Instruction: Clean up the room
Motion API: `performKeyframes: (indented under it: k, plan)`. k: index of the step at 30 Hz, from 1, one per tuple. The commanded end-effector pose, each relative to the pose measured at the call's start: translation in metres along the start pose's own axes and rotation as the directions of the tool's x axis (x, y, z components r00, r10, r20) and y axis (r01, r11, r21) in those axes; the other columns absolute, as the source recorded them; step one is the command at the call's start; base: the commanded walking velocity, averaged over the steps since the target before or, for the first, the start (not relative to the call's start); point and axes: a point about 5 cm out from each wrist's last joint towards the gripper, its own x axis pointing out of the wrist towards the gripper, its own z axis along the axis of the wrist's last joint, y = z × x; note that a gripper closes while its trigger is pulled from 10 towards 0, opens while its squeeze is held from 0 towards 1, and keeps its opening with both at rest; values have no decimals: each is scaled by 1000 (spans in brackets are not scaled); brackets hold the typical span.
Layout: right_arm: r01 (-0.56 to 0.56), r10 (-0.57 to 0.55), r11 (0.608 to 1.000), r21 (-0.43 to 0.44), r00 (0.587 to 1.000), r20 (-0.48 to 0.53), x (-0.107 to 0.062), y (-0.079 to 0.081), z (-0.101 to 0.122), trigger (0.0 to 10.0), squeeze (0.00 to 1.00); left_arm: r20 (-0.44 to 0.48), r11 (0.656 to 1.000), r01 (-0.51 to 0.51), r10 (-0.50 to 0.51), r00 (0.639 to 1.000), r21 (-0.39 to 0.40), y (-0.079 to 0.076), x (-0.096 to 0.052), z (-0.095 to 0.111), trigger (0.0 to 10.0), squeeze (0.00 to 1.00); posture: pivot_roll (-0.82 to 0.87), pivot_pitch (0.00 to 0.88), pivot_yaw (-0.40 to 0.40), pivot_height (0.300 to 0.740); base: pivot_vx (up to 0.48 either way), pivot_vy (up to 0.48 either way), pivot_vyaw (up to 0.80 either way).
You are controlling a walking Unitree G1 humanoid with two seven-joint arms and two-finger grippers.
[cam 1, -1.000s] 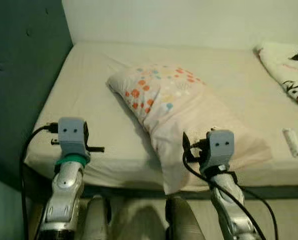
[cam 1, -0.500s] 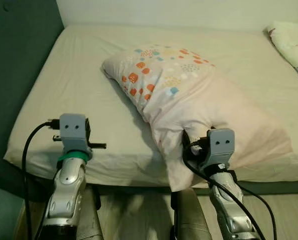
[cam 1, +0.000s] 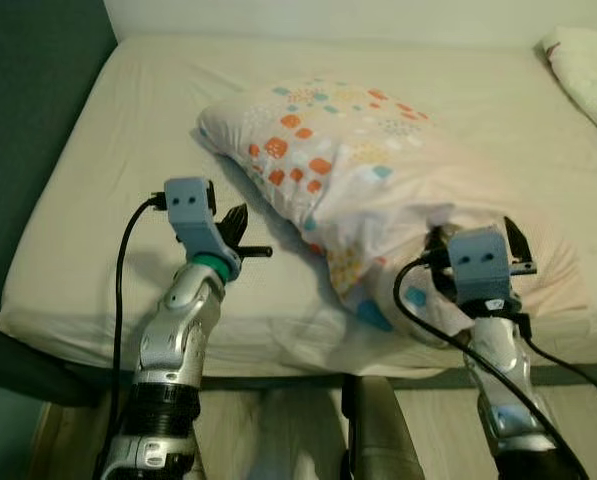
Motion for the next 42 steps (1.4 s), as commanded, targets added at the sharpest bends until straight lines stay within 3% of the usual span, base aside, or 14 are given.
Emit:
performKeyframes:
  k: [1, 8, 11, 12, 13, 14, 15, 16, 18, 24, 31, 32, 39, 42]
  plan:
    - [27, 8, 982, 188, 983, -185, -1, -1, -29, 10000, 0, -30, 1000, -1, 1, 1000, 28, 0, 0, -7, 10000, 0, -75, 72, 12, 546, 0, 0, 0]
    - [-20, 127, 931, 366, 954, -273, 3, 16, -40, 10000, 0, -31, 999, -16, 17, 999, 42, 3, -4, -6, 10000, 0, -51, 89, 16, 546, 0, 0, 0]
    - [-49, 227, 883, 467, 915, -333, 5, 28, -46, 10000, 0, -36, 998, -32, 34, 999, 46, 8, -8, -5, 10000, 0, -36, 98, 14, 546, 0, 0, 0]
    - [-63, 265, 867, 495, 899, -350, 6, 32, -48, 8941, 0, -37, 998, -42, 44, 998, 47, 10, -9, -5, 10000, 0, -31, 100, 12, 546, 0, 0, 0]
    - [-77, 291, 862, 502, 885, -364, 8, 34, -49, 5176, 0, -38, 998, -51, 53, 998, 48, 13, -11, -5, 10000, 0, -26, 102, 11, 546, 0, 0, 0]
    - [-77, 291, 862, 502, 885, -364, 8, 34, -49, 5176, 0, -38, 998, -51, 53, 998, 48, 13, -11, -5, 10000, 0, -26, 102, 11, 546, 0, 0, 0]
    - [-78, 306, 854, 515, 875, -375, 10, 35, -50, 1373, 0, -39, 997, -58, 60, 997, 49, 15, -13, -5, 10000, 0, -21, 103, 8, 546, 0, 0, 0]
    - [-74, 323, 838, 540, 866, -381, 12, 34, -50, 0, 0, -40, 997, -66, 68, 997, 49, 17, -14, -5, 10000, 0, -16, 105, 5, 546, 0, 0, 0]
    - [-71, 337, 824, 563, 860, -384, 13, 35, -51, 0, 0, -41, 996, -70, 72, 997, 48, 18, -15, -5, 10000, 0, -14, 105, 4, 546, 0, 0, 0]
    - [-79, 464, 694, 715, 809, -361, 19, 40, -50, 0, 0, -40, 995, -85, 87, 995, 53, 19, -16, -6, 10000, 0, -12, 106, -2, 546, 0, 0, 0]
    - [-124, 539, 637, 760, 777, -325, 19, 42, -47, 0, 0, -41, 994, -91, 93, 995, 52, 19, -17, -6, 10000, 0, -18, 104, -9, 546, 0, 0, 0]
    - [-170, 611, 562, 810, 746, -267, 20, 45, -41, 0, 0, -41, 994, -99, 101, 994, 51, 19, -17, -6, 10000, 0, -22, 103, -12, 546, 0, 0, 0]
    - [-216, 688, 502, 838, 687, -235, 15, 51, -40, 0, 0, -42, 993, -107, 109, 993, 50, 19, -17, -6, 10000, 0, -23, 104, -16, 546, 0, 0, 0]
    - [-212, 731, 445, 870, 647, -216, 10, 57, -41, 0, 0, -39, 992, -118, 120, 992, 51, 21, -17, -6, 10000, 0, -18, 105, -21, 546, 0, 0, 0]
